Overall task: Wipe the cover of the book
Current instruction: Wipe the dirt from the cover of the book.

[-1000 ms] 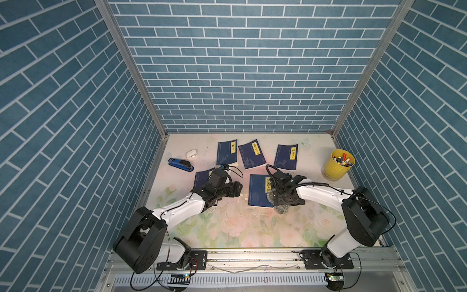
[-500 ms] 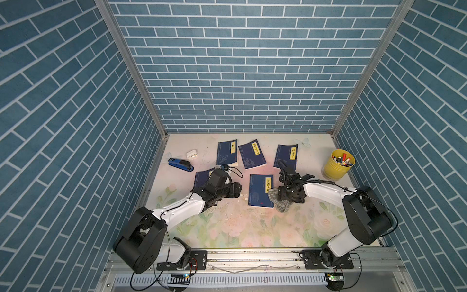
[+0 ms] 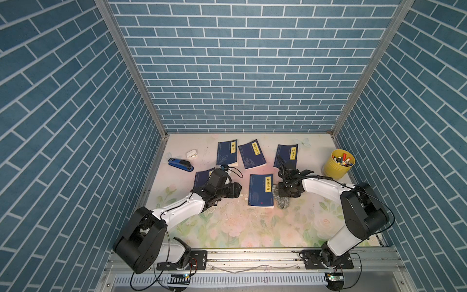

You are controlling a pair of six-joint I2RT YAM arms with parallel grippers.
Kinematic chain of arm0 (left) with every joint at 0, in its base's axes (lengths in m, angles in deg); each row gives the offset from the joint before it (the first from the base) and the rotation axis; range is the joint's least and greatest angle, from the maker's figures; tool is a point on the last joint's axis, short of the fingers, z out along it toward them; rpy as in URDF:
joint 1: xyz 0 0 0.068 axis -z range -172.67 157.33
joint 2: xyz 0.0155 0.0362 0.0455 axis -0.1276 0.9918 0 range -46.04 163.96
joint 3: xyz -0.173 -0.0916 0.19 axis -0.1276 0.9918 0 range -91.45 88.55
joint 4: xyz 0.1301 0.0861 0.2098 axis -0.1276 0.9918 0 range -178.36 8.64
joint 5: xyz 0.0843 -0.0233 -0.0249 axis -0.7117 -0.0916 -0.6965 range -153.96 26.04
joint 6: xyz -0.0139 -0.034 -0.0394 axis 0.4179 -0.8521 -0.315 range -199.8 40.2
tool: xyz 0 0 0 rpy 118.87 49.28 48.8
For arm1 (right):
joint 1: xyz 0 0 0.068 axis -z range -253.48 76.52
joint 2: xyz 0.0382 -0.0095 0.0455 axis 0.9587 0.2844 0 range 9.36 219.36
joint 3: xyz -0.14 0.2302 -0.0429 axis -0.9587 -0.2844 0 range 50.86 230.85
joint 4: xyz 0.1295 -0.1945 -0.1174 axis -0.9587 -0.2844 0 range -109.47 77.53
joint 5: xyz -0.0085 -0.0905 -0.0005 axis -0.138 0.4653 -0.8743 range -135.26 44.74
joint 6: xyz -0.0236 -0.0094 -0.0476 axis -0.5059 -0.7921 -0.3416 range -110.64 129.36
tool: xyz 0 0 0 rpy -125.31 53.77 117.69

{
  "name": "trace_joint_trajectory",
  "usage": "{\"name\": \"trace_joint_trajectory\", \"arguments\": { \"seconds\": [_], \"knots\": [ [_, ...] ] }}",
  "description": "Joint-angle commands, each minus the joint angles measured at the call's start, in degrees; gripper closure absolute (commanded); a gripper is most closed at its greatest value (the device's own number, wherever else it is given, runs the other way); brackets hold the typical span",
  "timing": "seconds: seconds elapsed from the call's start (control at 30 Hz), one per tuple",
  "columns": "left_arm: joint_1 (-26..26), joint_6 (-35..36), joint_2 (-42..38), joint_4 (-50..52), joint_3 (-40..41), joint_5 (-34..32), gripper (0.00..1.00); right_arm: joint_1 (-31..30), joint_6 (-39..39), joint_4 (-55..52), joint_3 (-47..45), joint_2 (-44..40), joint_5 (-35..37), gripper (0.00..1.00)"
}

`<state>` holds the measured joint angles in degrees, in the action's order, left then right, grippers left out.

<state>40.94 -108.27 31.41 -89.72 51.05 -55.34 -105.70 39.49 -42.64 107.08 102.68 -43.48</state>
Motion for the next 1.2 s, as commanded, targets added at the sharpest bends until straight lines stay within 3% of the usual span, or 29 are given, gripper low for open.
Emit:
{"name": "trace_joint_trajectory", "arguments": {
  "seconds": [0.0,0.23,0.37,0.8,0.97,1.17],
  "knots": [
    [-0.5,0.9,-1.1,0.6,-1.8,-0.8,0.22,-0.9,-3.4,-5.2,6.0,-3.2,1.0,0.99],
    [-0.6,1.3,-2.9,1.2,-3.1,-0.6,0.22,-1.2,-2.8,-10.2,12.6,-4.7,7.2,0.99],
    [-0.6,1.5,-4.2,1.6,-3.0,-1.5,0.22,-1.5,-4.1,-8.1,13.7,-4.1,4.8,1.00],
    [-1.9,0.9,-7.5,3.1,-1.9,-3.5,0.21,-2.2,-4.9,1.0,19.8,18.0,-3.7,1.00],
    [-2.9,0.9,-9.2,3.6,-1.4,-4.1,0.18,-4.3,-3.2,1.0,15.4,17.7,-4.0,1.00],
    [-4.6,1.1,-9.5,4.2,-1.7,-4.5,0.14,-11.0,3.2,0.5,4.6,11.1,-2.3,1.00]
  ]
}}
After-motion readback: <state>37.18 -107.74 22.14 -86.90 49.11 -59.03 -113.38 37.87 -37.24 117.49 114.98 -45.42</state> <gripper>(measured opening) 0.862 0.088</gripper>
